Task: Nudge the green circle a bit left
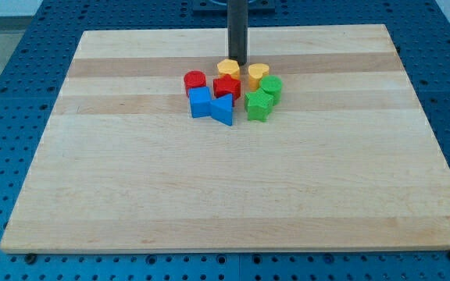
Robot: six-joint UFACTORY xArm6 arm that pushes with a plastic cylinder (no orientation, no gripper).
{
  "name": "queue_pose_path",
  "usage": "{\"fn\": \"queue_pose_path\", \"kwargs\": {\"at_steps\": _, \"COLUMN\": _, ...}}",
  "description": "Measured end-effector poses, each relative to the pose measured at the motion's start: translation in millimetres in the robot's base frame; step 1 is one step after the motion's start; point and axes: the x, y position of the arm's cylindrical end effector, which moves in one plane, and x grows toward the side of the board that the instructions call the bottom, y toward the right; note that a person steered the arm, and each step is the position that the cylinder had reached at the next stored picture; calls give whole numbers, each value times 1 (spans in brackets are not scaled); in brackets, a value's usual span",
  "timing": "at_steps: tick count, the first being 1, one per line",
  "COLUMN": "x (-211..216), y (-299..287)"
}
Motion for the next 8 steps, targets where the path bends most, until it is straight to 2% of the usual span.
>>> {"fn": "queue_pose_path", "kwargs": {"at_steps": 3, "x": -1, "y": -18}}
{"fn": "queue_pose_path", "kwargs": {"at_steps": 4, "x": -1, "y": 6}}
{"fn": "queue_pose_path", "kwargs": {"at_steps": 5, "x": 6, "y": 64}}
{"fn": "queue_pose_path", "kwargs": {"at_steps": 7, "x": 75, "y": 95}}
{"fn": "queue_pose_path", "kwargs": {"at_steps": 8, "x": 84, "y": 81}}
